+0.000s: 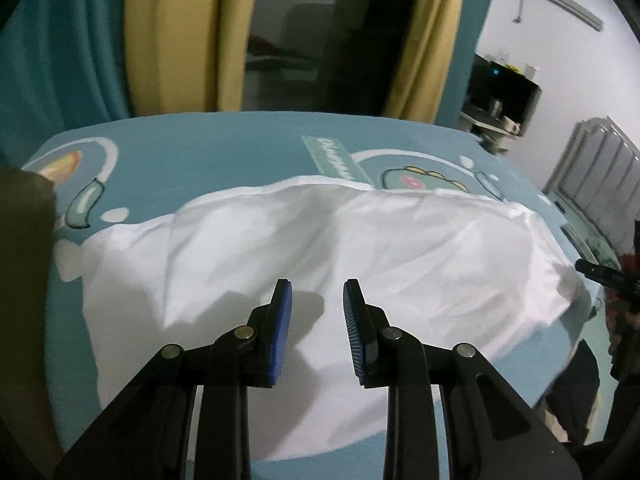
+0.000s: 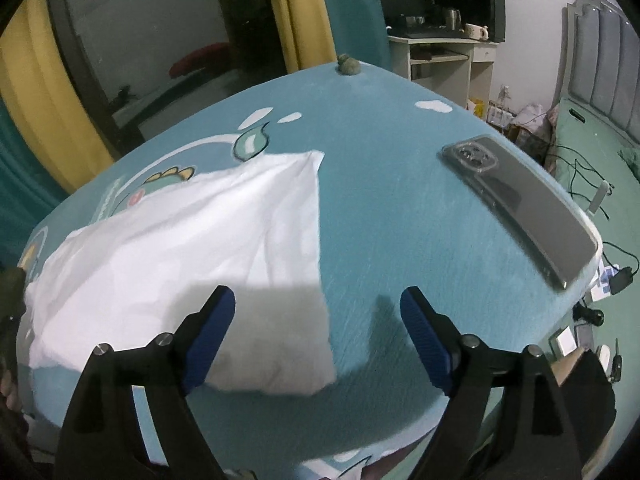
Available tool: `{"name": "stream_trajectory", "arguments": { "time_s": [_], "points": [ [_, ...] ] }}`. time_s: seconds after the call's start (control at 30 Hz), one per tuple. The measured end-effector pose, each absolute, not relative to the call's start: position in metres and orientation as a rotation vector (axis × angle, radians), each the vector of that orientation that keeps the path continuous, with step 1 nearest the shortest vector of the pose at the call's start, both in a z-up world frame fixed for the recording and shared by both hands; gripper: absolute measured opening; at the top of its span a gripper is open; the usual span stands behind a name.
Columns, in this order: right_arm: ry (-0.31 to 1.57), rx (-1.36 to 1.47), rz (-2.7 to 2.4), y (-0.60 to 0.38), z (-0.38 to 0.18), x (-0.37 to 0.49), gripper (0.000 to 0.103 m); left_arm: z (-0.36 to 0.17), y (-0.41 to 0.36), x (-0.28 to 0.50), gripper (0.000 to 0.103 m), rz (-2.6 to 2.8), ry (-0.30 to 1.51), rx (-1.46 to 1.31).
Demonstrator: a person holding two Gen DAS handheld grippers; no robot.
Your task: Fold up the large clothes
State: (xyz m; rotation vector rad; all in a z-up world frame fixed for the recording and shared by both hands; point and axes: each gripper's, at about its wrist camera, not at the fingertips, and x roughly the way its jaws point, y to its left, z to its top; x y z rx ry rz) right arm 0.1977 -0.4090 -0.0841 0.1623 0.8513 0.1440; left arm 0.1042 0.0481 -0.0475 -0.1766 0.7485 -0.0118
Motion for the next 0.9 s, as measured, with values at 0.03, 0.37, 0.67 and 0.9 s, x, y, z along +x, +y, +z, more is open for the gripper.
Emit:
{"name": "stream_trajectory", "arguments": {
  "time_s": [0.03, 0.37, 0.67, 0.9],
  "points": [
    [0.851, 0.164, 0.147, -0.408, -0.085, 0.195, 0.085, -0.047, 0.045, 0.103, 0.032, -0.021, 0.749, -0.172],
    [0.865, 0.21, 0.225, -0.383, -0.103, 0.186, 0.089, -0.05, 0.039, 0.089, 0.035, -0.014, 0.779, -0.14],
    [0.837, 0.206, 0.337, -0.341, -0.107, 0.199, 0.102, -0.054, 0.053, 0.086, 0.035, 0.034, 0.799, -0.158],
    [0.813, 0.375, 0.558, -0.33, -0.111, 0.211, 0.103, -0.04, 0.039, 0.102, 0.035, 0.0, 0.769, -0.15]
  ]
}}
